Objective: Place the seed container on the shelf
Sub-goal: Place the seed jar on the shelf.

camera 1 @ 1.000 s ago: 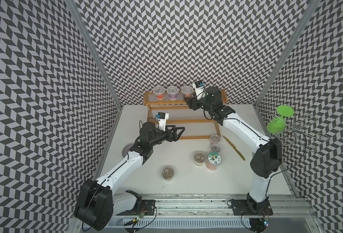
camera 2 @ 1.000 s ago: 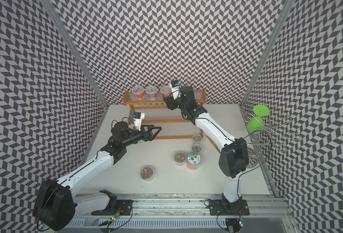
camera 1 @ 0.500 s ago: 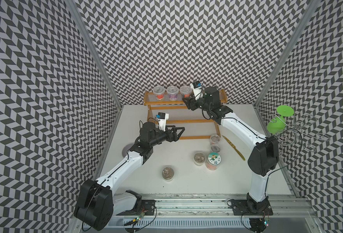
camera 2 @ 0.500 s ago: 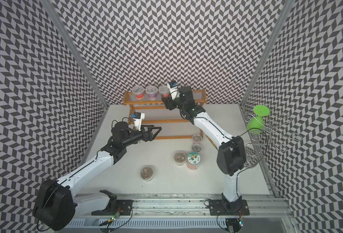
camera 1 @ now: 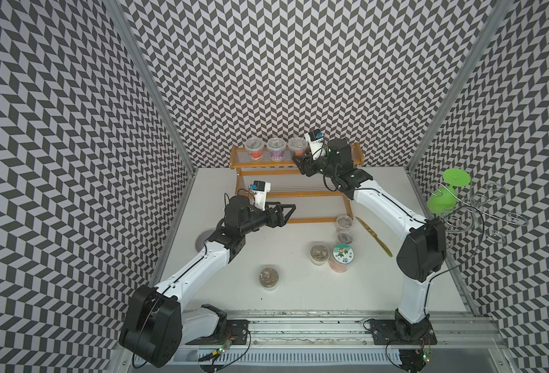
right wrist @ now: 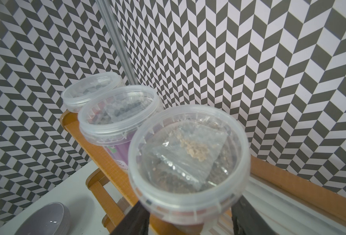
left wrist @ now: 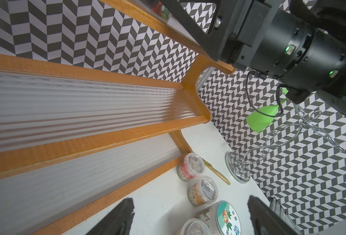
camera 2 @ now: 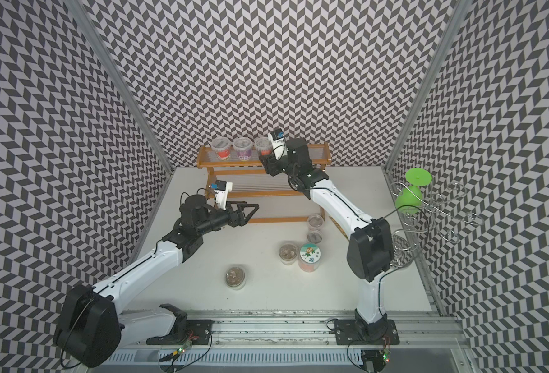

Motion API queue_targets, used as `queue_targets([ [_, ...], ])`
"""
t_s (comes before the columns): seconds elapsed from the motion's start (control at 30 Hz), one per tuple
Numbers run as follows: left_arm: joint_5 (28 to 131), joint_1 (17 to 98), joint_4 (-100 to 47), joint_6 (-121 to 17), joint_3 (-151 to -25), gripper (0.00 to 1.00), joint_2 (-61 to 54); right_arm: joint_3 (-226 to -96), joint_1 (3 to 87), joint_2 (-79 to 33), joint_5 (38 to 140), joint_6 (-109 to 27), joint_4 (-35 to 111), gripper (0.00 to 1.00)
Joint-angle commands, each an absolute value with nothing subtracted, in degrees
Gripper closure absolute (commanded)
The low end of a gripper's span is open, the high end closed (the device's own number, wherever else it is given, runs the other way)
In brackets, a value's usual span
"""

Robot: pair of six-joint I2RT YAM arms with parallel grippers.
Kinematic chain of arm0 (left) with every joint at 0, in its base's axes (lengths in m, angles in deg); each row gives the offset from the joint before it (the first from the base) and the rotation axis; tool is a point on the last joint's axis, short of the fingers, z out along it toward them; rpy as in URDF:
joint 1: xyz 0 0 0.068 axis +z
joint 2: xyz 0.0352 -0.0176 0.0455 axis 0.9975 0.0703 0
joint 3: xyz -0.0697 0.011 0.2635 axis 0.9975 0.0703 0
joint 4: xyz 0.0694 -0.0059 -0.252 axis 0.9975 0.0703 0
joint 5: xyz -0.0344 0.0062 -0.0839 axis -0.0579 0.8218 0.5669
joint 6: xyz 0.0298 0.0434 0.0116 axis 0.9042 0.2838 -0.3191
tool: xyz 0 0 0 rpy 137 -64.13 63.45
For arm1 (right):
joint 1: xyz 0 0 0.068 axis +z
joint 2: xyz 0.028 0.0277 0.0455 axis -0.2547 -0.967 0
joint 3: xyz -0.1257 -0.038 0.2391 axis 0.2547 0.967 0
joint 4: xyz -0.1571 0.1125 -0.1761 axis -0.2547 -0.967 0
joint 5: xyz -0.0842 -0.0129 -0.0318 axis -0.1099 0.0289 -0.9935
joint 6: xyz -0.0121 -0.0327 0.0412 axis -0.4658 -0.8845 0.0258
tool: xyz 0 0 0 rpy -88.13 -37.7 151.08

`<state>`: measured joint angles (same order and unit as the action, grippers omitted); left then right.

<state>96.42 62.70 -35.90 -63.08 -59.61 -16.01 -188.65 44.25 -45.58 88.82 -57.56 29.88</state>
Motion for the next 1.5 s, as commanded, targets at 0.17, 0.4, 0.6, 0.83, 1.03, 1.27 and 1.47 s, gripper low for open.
queue_targets([
  [0.17, 96.22, 62.46, -35.51, -63.01, -60.91, 0.09, -16.15, -189.35, 44.61, -46.07, 89.12, -56.78, 33.02, 0.4],
  [0.4, 96.22, 62.46, -35.21, -62.85, -61.13, 0.09, -15.99, -189.77, 44.59, -45.42, 82.94, -56.35, 30.96, 0.33],
  [0.6, 96.46, 62.45, -35.07, -63.0, -61.26, 0.09, -16.08, -186.61, 44.42, -43.15, 78.46, -56.81, 32.58, 0.34],
  [0.83, 96.3, 62.48, -34.73, -63.26, -61.11, 0.09, -16.77, -186.7, 44.38, -42.51, 86.73, -56.24, 32.21, 0.33],
  [1.03, 96.3, 62.49, -34.46, -63.0, -60.65, 0.09, -17.71, -182.73, 44.29, -39.05, 90.39, -56.76, 34.45, 0.32],
  [1.27, 96.3, 62.47, -34.29, -63.36, -60.83, 0.09, -17.92, -183.17, 44.26, -39.86, 92.43, -56.5, 34.27, 0.31],
  [1.47, 96.22, 62.43, -33.92, -63.02, -60.25, 0.09, -18.85, -182.64, 44.16, -38.45, 91.07, -56.11, 33.17, 0.29],
])
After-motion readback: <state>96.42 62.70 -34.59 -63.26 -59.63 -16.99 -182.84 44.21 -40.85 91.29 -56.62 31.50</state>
